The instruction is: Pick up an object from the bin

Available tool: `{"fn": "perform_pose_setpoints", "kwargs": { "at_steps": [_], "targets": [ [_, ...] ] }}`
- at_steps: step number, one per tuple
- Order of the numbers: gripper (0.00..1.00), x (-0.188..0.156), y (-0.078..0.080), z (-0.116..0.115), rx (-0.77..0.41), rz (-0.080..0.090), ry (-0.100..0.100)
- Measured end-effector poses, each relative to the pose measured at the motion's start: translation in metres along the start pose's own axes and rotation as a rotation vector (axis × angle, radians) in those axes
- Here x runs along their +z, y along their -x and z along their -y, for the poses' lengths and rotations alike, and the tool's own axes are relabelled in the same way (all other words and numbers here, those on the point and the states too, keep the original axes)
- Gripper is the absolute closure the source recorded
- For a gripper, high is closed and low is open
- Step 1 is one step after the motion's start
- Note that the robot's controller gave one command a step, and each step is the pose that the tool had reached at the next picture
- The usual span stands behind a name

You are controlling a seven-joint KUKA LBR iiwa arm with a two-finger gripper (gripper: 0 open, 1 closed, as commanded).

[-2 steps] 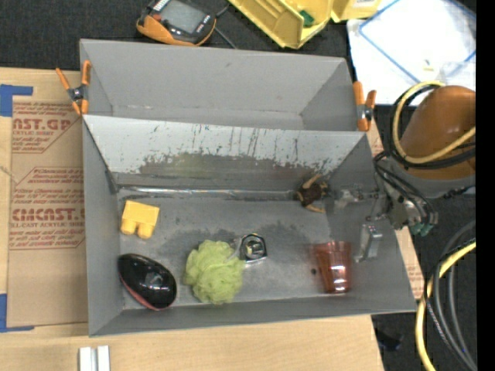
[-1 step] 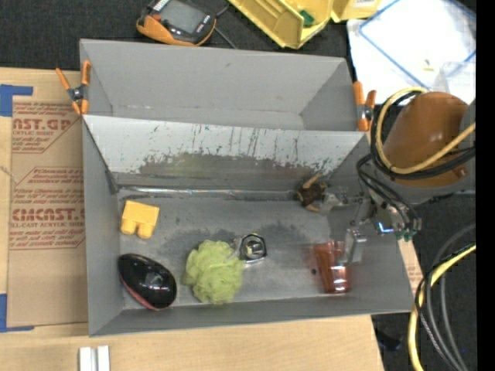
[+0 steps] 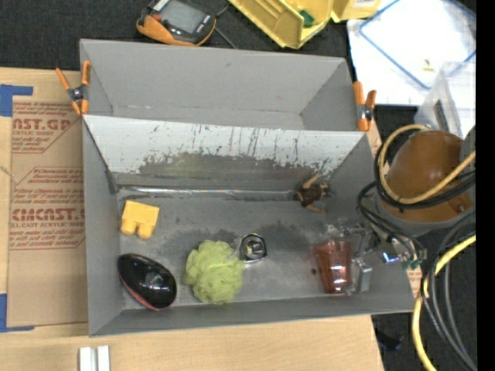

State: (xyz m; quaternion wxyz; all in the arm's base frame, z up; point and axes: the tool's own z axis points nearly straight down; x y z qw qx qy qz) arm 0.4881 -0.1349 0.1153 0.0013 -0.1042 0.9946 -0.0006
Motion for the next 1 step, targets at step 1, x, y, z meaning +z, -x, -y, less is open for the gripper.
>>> {"fn": "perform_pose_setpoints", "kwargs": {
  "at_steps": [1],
  "targets": [
    [1.00,0.0109,0.0033,0.0059,0.049,0.019,-0.004]
  ]
}}
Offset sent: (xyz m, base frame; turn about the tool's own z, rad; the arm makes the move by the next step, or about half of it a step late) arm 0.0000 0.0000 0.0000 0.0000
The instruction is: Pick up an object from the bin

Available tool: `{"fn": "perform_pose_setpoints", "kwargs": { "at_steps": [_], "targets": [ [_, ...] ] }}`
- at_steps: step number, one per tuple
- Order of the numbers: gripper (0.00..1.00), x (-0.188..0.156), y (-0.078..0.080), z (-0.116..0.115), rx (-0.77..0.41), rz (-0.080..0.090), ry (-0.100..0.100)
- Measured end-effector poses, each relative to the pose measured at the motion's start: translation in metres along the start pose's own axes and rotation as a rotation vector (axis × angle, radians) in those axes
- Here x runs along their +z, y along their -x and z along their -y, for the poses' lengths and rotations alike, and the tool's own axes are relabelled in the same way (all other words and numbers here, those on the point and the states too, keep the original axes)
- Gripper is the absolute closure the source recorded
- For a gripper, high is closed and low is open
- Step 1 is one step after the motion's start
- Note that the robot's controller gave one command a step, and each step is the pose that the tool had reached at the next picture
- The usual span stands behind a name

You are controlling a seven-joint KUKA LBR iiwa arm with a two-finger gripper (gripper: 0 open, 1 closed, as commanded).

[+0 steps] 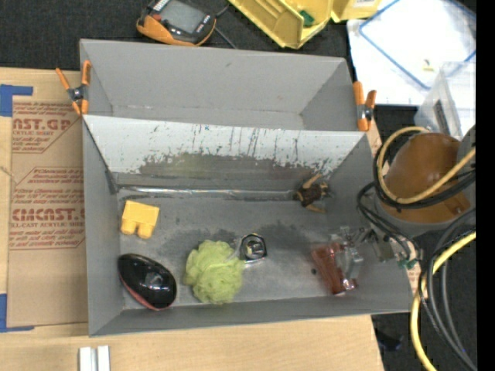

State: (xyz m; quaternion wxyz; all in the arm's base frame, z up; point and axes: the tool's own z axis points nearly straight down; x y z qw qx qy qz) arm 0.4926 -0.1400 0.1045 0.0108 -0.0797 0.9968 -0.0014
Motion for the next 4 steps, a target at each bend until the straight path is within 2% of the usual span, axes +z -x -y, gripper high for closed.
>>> {"fn": "perform_pose_setpoints", "kwargs": {
  "at_steps": [4],
  "targets": [
    [1.00,0.0001,-0.0001,0.0002,0.000,0.000,-0.001]
  ]
}}
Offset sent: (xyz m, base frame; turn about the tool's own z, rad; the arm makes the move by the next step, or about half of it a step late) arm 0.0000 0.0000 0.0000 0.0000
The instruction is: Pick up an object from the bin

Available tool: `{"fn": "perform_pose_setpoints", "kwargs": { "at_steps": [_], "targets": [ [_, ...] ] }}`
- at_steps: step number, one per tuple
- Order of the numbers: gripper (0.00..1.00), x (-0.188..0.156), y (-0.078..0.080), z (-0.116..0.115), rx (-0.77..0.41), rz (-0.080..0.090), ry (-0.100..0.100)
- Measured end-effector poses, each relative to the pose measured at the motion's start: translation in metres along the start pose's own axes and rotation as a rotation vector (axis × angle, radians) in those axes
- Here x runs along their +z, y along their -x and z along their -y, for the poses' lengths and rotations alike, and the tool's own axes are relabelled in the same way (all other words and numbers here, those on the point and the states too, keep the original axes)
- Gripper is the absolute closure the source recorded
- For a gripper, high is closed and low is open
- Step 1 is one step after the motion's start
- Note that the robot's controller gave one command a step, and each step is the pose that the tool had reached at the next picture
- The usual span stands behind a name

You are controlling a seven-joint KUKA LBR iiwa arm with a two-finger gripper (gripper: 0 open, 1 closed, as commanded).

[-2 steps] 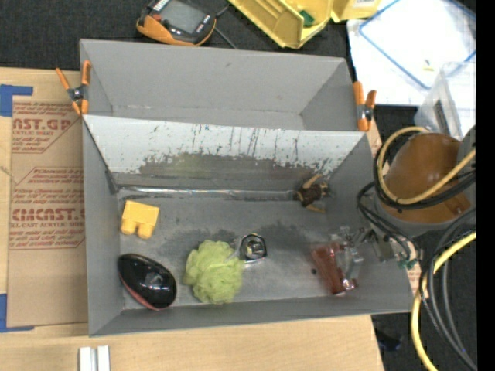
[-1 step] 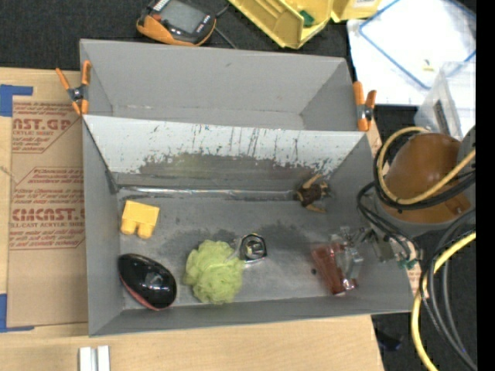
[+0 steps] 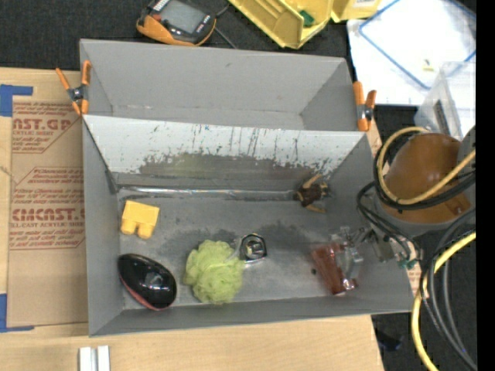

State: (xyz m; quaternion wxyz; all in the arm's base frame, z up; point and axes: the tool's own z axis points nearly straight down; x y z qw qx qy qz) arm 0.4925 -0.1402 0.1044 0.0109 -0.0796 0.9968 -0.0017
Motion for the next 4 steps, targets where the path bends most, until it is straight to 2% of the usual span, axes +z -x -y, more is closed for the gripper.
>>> {"fn": "perform_pose_setpoints", "kwargs": {
  "at_steps": [1,2,3,4],
  "targets": [
    [1.00,0.000,0.000,0.000,0.000,0.000,0.000],
    [1.00,-0.020,0.023,-0.052,-0.147,0.003,0.000],
    [1.00,-0.020,0.023,-0.052,-0.147,0.003,0.000],
    [1.00,0.008,0.005,-0.084,-0.212,0.004,0.003]
  ]
}}
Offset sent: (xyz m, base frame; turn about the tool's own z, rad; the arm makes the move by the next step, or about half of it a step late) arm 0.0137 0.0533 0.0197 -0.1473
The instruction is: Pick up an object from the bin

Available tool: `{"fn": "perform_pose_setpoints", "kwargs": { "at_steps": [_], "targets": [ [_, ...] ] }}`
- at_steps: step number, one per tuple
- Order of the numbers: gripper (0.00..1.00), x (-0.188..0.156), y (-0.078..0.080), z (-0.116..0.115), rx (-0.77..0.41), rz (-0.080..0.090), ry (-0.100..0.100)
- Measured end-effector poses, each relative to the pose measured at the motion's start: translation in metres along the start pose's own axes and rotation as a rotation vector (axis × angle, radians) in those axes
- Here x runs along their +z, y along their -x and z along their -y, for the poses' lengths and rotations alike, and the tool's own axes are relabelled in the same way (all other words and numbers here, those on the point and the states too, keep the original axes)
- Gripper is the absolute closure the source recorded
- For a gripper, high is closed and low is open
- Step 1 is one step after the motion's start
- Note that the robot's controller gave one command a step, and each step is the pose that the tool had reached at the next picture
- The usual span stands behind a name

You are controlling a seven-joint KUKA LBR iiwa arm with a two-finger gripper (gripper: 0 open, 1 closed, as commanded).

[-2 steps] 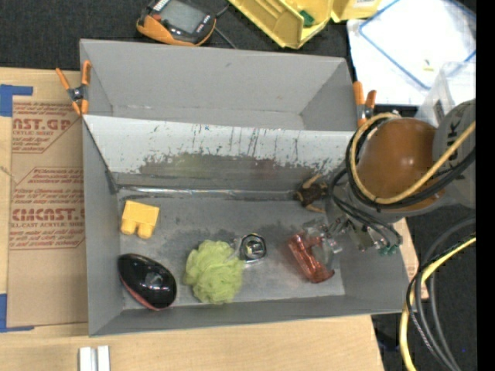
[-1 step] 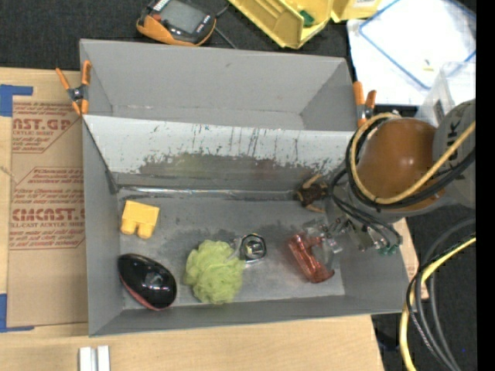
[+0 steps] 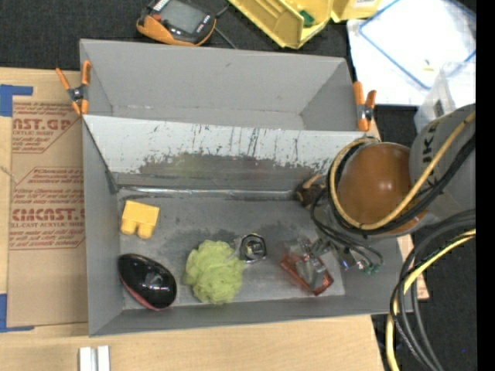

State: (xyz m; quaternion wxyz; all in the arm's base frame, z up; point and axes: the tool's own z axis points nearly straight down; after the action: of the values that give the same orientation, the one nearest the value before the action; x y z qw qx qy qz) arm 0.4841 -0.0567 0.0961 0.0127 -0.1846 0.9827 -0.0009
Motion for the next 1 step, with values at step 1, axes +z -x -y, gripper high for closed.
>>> {"fn": "perform_pose_setpoints", "kwargs": {
  "at_steps": [1],
  "targets": [
    [1.00,0.0136,0.0048,0.0101,-0.033,0.018,-0.013]
  ]
}}
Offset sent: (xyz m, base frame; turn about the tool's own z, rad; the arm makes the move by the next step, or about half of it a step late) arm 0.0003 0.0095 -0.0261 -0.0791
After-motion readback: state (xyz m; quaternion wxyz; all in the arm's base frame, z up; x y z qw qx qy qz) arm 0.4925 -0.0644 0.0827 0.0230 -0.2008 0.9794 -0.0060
